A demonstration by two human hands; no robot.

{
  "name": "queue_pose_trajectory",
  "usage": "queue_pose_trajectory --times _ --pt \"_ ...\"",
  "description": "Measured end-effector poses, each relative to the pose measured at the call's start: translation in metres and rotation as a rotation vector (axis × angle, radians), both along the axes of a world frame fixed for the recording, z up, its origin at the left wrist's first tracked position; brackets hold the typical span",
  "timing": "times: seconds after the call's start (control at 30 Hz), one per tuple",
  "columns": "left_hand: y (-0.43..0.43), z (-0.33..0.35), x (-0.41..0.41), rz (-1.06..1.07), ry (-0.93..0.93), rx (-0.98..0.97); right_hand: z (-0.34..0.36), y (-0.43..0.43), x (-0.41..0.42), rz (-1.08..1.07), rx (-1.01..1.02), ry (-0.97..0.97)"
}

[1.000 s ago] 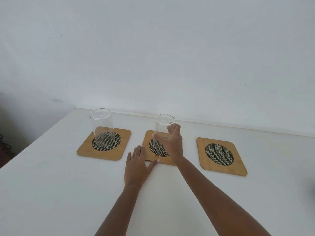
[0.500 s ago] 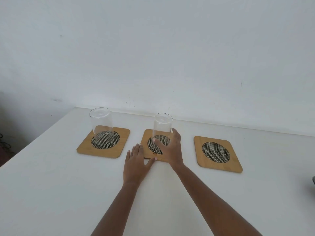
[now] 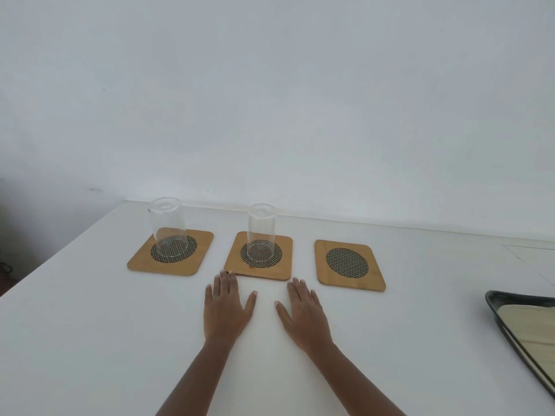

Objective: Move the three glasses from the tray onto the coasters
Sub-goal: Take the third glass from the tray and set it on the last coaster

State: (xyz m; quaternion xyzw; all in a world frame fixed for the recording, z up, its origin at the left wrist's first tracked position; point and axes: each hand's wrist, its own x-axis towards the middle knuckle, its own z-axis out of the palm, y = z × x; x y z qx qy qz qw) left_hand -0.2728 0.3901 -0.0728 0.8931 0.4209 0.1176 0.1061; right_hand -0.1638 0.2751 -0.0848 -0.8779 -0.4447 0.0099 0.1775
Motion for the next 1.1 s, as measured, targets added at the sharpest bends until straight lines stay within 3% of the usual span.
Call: queue_pose_trajectory --times 0.47,1.1 --pt "-0.115 0.011 0.027 -0.148 0.088 -0.054 0.023 -0.112 0.028 -0.034 -0.135 -0.043" --pt "-0.318 0.061 0.17 -0.551 -0.192 -0.084 0.074 -0.32 0.143 -0.293 -0.093 -0.226"
